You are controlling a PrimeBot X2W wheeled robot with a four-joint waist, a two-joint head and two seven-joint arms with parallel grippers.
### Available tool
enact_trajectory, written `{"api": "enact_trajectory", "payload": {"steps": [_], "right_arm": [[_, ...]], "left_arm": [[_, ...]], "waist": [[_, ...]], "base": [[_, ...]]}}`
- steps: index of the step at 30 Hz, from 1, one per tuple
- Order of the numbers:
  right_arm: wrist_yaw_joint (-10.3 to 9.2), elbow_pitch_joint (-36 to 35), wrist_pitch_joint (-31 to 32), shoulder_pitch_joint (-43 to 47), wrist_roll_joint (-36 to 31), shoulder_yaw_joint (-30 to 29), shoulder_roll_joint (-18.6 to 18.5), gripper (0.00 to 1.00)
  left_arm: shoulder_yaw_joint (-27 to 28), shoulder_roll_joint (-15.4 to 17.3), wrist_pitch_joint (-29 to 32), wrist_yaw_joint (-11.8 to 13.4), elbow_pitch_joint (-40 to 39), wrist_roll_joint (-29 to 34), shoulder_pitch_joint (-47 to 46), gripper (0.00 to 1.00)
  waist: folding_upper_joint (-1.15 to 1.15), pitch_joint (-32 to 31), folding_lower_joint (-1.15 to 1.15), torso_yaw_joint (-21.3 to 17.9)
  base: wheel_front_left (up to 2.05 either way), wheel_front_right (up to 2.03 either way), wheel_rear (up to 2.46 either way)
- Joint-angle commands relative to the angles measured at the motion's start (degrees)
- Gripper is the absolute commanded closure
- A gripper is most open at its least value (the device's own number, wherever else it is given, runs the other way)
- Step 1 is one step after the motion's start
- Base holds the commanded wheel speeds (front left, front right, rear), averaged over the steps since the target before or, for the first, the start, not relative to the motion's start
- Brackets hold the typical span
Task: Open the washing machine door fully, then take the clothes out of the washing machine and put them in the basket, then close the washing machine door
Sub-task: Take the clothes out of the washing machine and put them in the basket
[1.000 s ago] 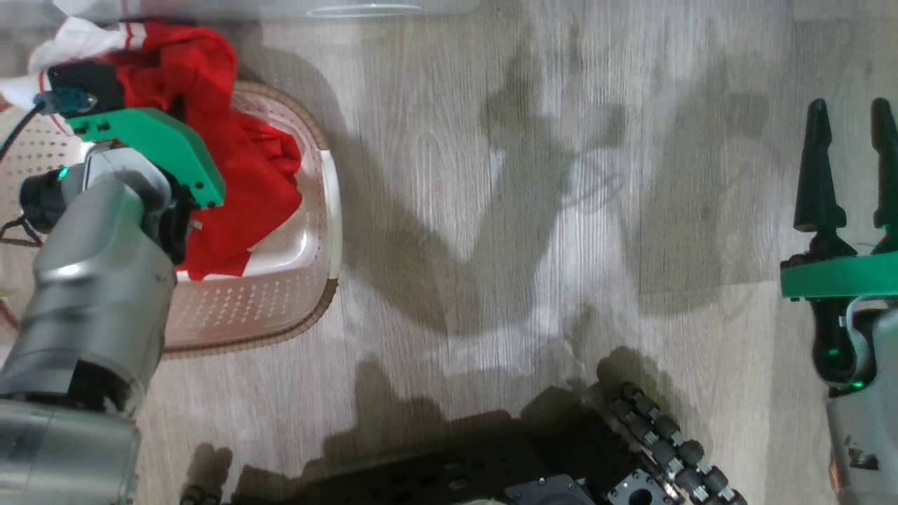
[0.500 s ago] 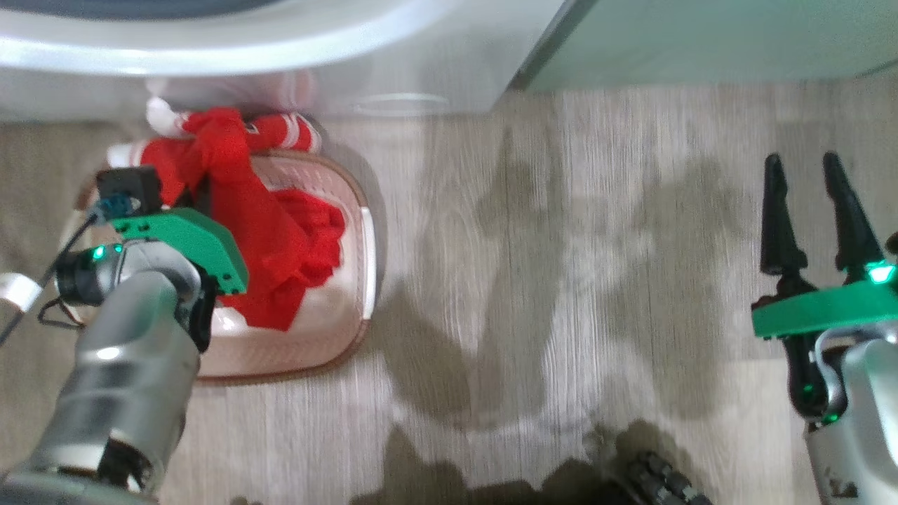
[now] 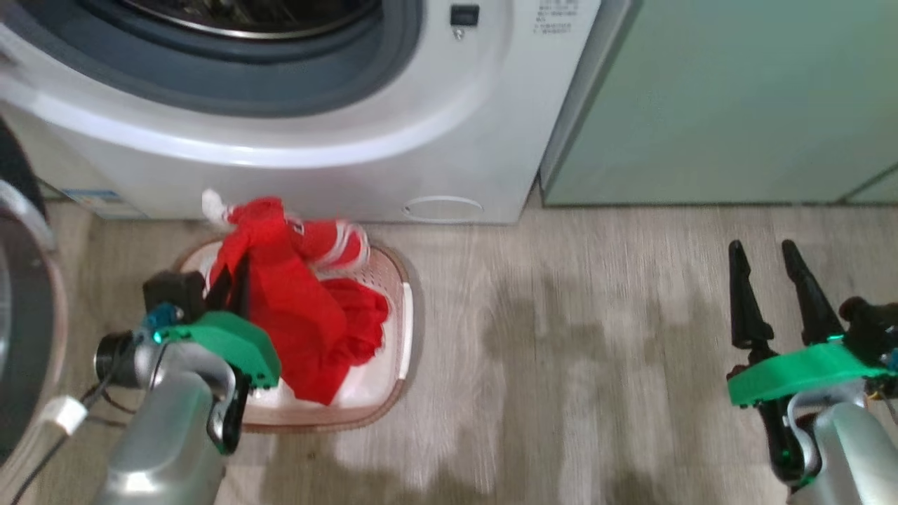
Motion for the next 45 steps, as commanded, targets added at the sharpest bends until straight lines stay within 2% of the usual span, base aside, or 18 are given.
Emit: {"api": "enact_trajectory", "payload": {"steps": [1,10,15,20,31,36,45], "right_arm": [[-0.04,-1.18,-0.36,1.04,-0.14,1.28,-0.16,0.00],[-0.04,-0.50,-0.36,2.76,-0.07,1.94,0.20,0.00],[-0.04,-1.00,-0.36,1.91,0.24,2.59,-0.32,0.00],[-0.04,-1.65,-0.36,0.56,0.50,2.31,-1.16,0.00],[-0.04,-3.54,-0.36,-3.56,0.96,1.40,-1.82,0.00],[-0.04,-4.64,-0.36,-5.35,1.09,1.18,-1.37,0.00],[-0.04,-6.33,-0.36,-7.11,1.09,-0.04,-1.13,0.00]], "left_arm": [[2.02,2.17,-0.77,0.92,-3.45,0.72,0.51,1.00],[1.60,4.22,5.79,4.44,-19.67,0.38,10.03,1.00],[0.28,4.49,9.35,4.89,-20.71,0.56,10.86,1.00],[-0.30,2.84,8.97,2.43,-12.14,-0.93,6.30,1.00],[-0.61,-1.65,3.64,-3.51,18.88,-2.98,-9.75,1.00],[-0.05,-2.55,3.87,-4.17,26.31,-4.24,-14.41,1.00],[1.81,-2.74,7.38,-2.79,29.28,-6.90,-17.99,1.00]], "waist": [[-0.01,-2.95,0.00,1.63],[-0.01,-5.76,0.00,2.77],[-0.01,-3.68,0.00,2.06],[-0.01,-0.02,0.00,0.81],[-0.01,10.20,0.00,-3.44],[-0.01,15.05,0.00,-5.39],[-0.01,21.16,0.00,-6.31]], "base": [[0.00,0.00,0.00],[0.00,0.00,0.00],[0.00,0.00,0.00],[0.00,0.00,0.00],[0.00,0.00,0.00],[0.00,0.00,0.00],[0.00,0.00,0.00]]}}
